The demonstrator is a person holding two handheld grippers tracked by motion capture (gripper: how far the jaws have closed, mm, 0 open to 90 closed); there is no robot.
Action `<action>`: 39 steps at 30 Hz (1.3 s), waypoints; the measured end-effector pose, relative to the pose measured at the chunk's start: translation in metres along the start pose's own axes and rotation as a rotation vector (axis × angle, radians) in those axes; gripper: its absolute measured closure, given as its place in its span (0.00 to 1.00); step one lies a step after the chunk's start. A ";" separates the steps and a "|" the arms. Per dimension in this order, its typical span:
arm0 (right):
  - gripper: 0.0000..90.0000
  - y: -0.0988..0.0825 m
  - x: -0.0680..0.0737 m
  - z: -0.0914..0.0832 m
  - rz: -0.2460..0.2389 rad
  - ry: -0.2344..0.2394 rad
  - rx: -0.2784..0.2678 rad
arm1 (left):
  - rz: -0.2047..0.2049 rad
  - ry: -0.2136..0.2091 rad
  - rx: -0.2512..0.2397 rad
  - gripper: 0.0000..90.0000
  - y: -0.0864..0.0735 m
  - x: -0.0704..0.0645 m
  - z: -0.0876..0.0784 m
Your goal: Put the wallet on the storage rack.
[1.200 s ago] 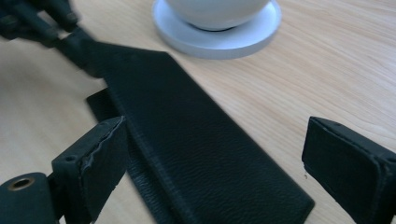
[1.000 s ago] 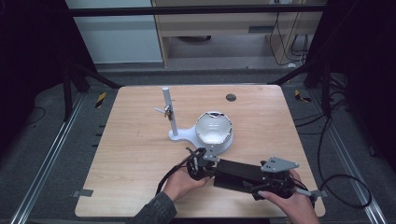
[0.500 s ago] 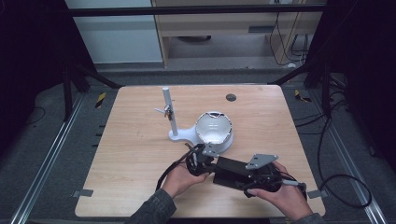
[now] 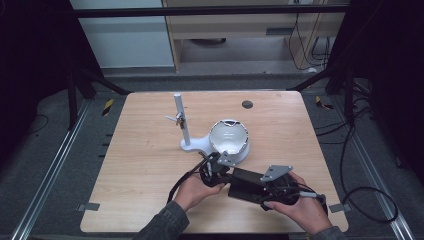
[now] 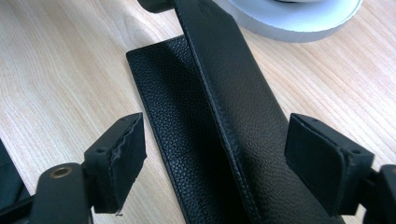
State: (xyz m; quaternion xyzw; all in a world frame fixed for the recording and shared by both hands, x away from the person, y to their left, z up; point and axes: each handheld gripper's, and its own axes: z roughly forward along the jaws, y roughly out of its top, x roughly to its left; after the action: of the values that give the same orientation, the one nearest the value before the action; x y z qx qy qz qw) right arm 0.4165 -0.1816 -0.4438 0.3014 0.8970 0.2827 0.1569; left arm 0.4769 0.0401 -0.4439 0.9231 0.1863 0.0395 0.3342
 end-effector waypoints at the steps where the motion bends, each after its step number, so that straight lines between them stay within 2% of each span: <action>1: 0.24 0.000 0.000 0.001 -0.007 -0.004 0.005 | -0.001 0.001 0.001 0.98 0.000 0.000 0.000; 5: 0.25 0.001 -0.001 0.003 -0.016 -0.017 0.013 | 0.003 0.002 0.004 0.98 0.002 -0.001 0.000; 15: 0.28 0.008 -0.005 0.012 -0.048 -0.042 0.072 | 0.002 -0.001 0.001 0.98 0.002 -0.001 0.000; 22: 0.33 0.009 -0.009 0.019 -0.052 -0.045 0.099 | 0.002 -0.003 -0.001 0.98 0.003 -0.001 -0.002; 29: 0.40 0.007 -0.011 0.022 -0.057 -0.051 0.114 | -0.017 -0.016 -0.014 0.98 0.005 0.002 -0.004; 33: 0.52 0.009 -0.012 0.023 -0.075 -0.075 0.124 | -0.033 -0.020 -0.023 0.97 0.007 0.003 -0.006; 35: 0.66 0.009 -0.012 0.022 -0.094 -0.103 0.127 | -0.039 -0.023 -0.027 0.96 0.008 0.003 -0.007; 37: 0.75 0.010 -0.012 0.021 -0.110 -0.125 0.131 | -0.037 -0.016 -0.027 0.93 0.008 0.003 -0.009; 39: 0.85 0.011 -0.013 0.020 -0.154 -0.149 0.133 | -0.042 -0.004 -0.035 0.86 0.007 0.003 -0.012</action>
State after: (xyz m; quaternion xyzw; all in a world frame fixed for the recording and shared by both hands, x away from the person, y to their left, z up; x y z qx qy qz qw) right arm 0.4406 -0.1742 -0.4514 0.2618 0.9200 0.1865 0.2241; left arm 0.4793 0.0437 -0.4303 0.9130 0.2042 0.0340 0.3516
